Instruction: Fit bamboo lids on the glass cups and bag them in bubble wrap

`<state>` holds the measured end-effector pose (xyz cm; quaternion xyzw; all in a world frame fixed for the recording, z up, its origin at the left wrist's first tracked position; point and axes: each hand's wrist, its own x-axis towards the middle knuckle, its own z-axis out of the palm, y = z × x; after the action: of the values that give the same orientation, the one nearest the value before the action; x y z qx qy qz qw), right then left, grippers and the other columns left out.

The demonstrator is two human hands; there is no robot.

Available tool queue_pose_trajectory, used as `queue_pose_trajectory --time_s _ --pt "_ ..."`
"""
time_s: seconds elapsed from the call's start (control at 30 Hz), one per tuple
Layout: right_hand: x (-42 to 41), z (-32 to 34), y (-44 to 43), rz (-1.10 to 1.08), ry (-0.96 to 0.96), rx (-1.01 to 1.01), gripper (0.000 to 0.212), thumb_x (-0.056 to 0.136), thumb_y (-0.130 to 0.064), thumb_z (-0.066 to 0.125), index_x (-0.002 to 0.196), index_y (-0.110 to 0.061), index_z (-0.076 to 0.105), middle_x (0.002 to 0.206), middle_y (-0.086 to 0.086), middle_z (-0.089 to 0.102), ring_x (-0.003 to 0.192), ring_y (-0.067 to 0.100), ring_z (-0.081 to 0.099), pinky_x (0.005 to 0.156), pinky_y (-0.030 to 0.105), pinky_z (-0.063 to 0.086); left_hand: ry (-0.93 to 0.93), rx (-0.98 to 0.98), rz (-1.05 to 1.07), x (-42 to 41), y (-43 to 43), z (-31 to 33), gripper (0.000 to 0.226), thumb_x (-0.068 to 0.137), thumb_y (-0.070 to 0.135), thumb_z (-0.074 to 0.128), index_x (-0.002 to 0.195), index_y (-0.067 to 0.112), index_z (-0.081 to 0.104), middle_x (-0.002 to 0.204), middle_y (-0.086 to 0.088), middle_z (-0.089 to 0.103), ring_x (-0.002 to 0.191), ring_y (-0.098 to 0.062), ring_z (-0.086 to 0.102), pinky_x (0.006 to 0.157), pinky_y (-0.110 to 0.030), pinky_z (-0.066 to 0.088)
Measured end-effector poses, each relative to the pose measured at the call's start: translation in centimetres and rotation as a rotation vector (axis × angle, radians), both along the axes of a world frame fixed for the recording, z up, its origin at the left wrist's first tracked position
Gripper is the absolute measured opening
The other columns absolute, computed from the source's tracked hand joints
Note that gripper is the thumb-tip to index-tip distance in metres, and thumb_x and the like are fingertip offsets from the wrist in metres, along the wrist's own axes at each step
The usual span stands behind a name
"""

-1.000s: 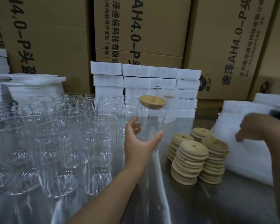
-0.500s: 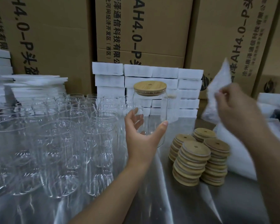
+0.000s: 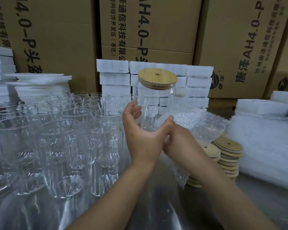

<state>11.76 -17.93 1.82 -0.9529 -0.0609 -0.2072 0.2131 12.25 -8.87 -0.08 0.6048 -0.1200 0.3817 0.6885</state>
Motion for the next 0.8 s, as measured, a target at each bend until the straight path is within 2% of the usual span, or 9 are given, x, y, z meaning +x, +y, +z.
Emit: queue_pose_trajectory --time_s 0.07,0.13,0.2,0.27,0.37,0.47,0.53,0.67,0.8 --pt "0.2 -1.4 0.3 0.077 0.059 -0.043 0.031 0.085 -0.014 0.057 0.115 -0.016 0.051 0.082 -0.006 0.049 0.07 0.011 0.047 0.052 0.019 0.029 -0.018 -0.013 0.019 -0.1 0.2 0.2 0.084 0.055 0.057 0.075 0.128 0.042 0.036 0.123 0.023 0.047 0.12 0.008 0.045 0.097 -0.017 0.038" --pt "0.0 -2.4 1.0 0.163 0.144 -0.113 0.031 0.086 -0.012 0.056 0.116 -0.014 0.056 0.088 0.0 0.059 0.075 0.016 0.055 0.058 0.023 0.038 -0.031 -0.001 0.036 -0.2 0.4 0.3 0.081 0.058 0.052 0.078 0.127 0.044 0.036 0.123 0.022 0.048 0.121 0.003 0.047 0.1 -0.024 0.042" --pt "-0.1 -3.1 1.8 0.265 0.207 -0.133 0.027 0.09 -0.009 0.052 0.116 -0.007 0.06 0.107 0.011 0.065 0.096 0.026 0.06 0.074 0.028 0.045 -0.025 0.008 0.024 -0.2 0.4 0.4 0.078 0.059 0.052 0.078 0.124 0.047 0.035 0.122 0.022 0.048 0.119 0.001 0.049 0.1 -0.028 0.044" --pt "-0.1 -3.3 2.3 0.276 0.255 -0.013 0.026 0.094 -0.006 0.05 0.117 -0.001 0.059 0.118 0.016 0.063 0.109 0.03 0.058 0.084 0.028 0.043 -0.008 0.017 0.001 -0.2 0.3 0.3 0.076 0.06 0.051 0.078 0.122 0.048 0.034 0.121 0.023 0.048 0.117 0.004 0.049 0.098 -0.027 0.044" --pt "0.2 -3.3 2.3 0.302 0.242 0.117 0.026 0.095 -0.002 0.046 0.116 0.005 0.059 0.118 0.021 0.062 0.112 0.033 0.057 0.093 0.033 0.044 0.018 0.029 -0.023 -0.2 0.3 0.3 0.076 0.061 0.049 0.077 0.125 0.044 0.035 0.119 0.024 0.048 0.115 0.007 0.048 0.096 -0.026 0.043" --pt "0.1 -3.4 1.8 0.361 0.168 0.156 0.02 0.09 -0.005 0.048 0.085 -0.011 0.066 0.085 0.0 0.066 0.084 0.014 0.061 0.073 0.019 0.043 0.046 0.005 -0.059 -0.1 0.6 0.6 0.073 0.062 0.05 0.076 0.122 0.047 0.035 0.117 0.024 0.048 0.115 0.006 0.049 0.098 -0.031 0.046" --pt "-0.2 -3.4 1.7 0.386 0.187 0.118 0.014 0.084 -0.018 0.059 0.073 -0.026 0.055 0.071 -0.016 0.054 0.069 0.002 0.054 0.064 0.017 0.041 0.062 -0.015 -0.074 -0.1 0.8 0.8 0.073 0.063 0.05 0.077 0.123 0.045 0.035 0.118 0.023 0.049 0.115 0.005 0.049 0.097 -0.032 0.047" --pt "-0.8 -4.3 1.9 0.387 0.334 -0.057 0.034 0.071 -0.044 0.075 0.093 -0.023 0.06 0.086 -0.009 0.061 0.08 0.009 0.059 0.072 0.028 0.052 0.093 -0.049 -0.115 0.0 1.2 1.1 0.07 0.071 0.042 0.082 0.125 0.041 0.037 0.12 0.02 0.05 0.114 0.003 0.051 0.086 -0.019 0.043" --pt "-0.8 -4.4 2.0 0.303 0.253 -0.082 0.021 0.083 -0.034 0.063 0.083 -0.013 0.066 0.08 -0.001 0.067 0.071 0.009 0.056 0.064 0.026 0.044 0.129 -0.063 -0.178 0.1 1.4 1.2 0.068 0.073 0.039 0.081 0.125 0.039 0.038 0.12 0.015 0.052 0.112 0.002 0.052 0.083 -0.019 0.044"
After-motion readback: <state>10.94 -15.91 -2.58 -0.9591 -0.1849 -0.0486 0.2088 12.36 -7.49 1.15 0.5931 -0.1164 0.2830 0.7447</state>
